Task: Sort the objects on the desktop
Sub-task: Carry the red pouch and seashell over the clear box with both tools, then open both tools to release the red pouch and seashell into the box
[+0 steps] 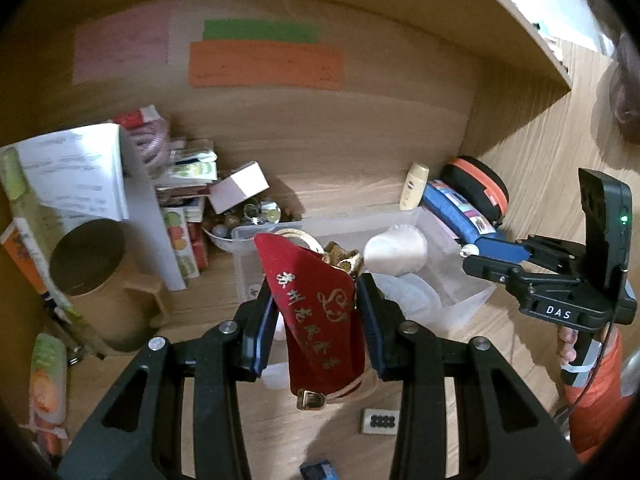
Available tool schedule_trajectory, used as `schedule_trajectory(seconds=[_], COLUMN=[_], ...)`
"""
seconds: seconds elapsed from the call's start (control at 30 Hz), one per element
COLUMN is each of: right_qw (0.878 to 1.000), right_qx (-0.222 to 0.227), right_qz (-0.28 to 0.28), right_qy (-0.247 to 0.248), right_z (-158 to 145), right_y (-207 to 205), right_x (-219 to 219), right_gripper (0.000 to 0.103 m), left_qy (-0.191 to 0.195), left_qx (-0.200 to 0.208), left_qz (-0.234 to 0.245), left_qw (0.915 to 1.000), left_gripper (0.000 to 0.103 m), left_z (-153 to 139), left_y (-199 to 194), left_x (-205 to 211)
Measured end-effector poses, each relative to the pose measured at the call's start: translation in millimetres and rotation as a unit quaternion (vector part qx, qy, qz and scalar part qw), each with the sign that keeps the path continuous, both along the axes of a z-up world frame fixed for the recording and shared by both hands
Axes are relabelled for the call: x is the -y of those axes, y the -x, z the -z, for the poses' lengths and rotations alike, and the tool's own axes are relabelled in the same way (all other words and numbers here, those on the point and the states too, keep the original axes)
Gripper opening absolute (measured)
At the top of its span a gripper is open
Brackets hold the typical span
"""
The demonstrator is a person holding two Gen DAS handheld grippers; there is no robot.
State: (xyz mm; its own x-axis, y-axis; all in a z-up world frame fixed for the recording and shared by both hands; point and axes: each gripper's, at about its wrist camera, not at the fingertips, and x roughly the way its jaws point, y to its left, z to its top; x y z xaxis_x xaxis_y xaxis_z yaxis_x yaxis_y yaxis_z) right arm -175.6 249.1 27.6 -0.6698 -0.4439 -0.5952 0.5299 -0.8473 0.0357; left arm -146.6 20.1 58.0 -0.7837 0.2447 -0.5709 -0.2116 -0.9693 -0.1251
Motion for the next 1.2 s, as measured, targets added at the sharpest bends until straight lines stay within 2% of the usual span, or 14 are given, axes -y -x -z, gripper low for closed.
schedule_trajectory(seconds=[0.43,0.93,1.2], right_qw=[0.999,0.999,0.999], right_qx=[0.051,0.036,0.038], right_qz=[0.001,0.002,-0.002], right_qy=[0.005,-0.009,-0.002], right_z=[36.5,43.0,41.5], right_y=[34.3,38.5,36.4], right_x=[-1.9,5.7,6.8], right_gripper=[0.035,0.035,0.035], left_qy=[0.014,0.018,0.019], left_qx=[0.048,0.062,0.053], left_qz=[-0.003,-0.004,-0.011], left_qw=[0.9988,0.9979,0.9984], left_gripper=[0.039,0.039,0.05], left_z=[32.0,49.6,44.5], left_y=[46.9,59.5,56.5], left_x=[-9.3,-13.2,-14.4])
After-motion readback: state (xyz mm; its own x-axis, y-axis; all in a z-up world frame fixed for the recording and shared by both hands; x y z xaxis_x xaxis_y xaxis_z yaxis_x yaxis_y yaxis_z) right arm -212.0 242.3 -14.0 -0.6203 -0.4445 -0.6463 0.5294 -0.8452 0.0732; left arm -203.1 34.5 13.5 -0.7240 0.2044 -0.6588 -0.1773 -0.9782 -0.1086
